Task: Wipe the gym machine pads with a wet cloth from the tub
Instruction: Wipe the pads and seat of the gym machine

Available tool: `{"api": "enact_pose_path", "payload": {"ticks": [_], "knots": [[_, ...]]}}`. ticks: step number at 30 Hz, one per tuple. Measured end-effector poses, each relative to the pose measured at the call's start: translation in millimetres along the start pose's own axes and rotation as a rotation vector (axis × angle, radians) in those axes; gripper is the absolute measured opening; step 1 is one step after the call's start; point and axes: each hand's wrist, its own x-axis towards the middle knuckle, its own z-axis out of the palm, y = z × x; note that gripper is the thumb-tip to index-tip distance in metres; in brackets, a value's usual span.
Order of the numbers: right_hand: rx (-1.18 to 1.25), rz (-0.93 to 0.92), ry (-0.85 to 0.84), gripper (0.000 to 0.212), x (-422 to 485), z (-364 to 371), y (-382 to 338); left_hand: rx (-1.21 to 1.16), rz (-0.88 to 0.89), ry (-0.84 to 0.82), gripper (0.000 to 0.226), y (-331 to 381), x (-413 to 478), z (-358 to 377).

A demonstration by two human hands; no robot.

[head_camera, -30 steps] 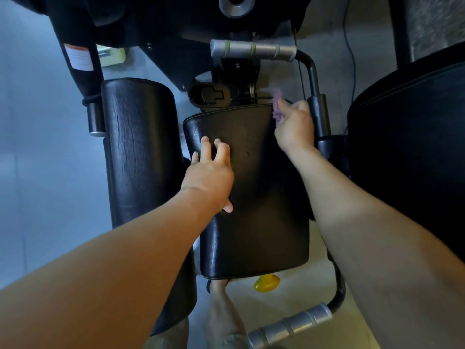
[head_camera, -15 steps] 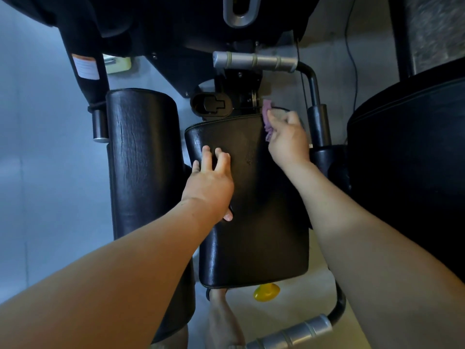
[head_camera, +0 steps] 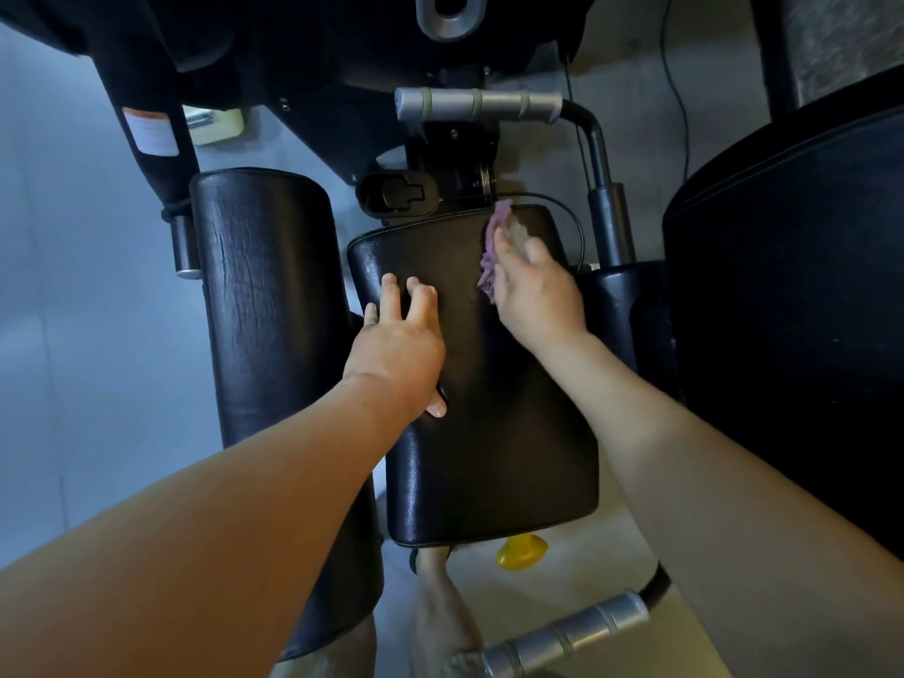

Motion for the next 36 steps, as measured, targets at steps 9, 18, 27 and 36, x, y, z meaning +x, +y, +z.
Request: {"api": "enact_pose_path", "payload": {"ticks": [9, 18, 27, 36], "knots": [[-0.019, -0.122, 0.022, 0.049, -20, 2, -9, -0.035, -0.011, -0.001, 0.140, 0, 0, 0], [0.146, -0.112, -0.006, 0.049, -37, 7, -13, -0.055, -0.013, 0.015, 0.138, 0, -2, -2], [0.268, 0.047, 0.090, 0.034, 19, 8, -16, -0.045, -0.023, 0.012, 0.138, 1, 0, 0], [0.003, -0.303, -0.016, 0.042, -36, 6, 13, -0.062, -0.043, -0.003, 0.143, 1, 3, 1]]}}
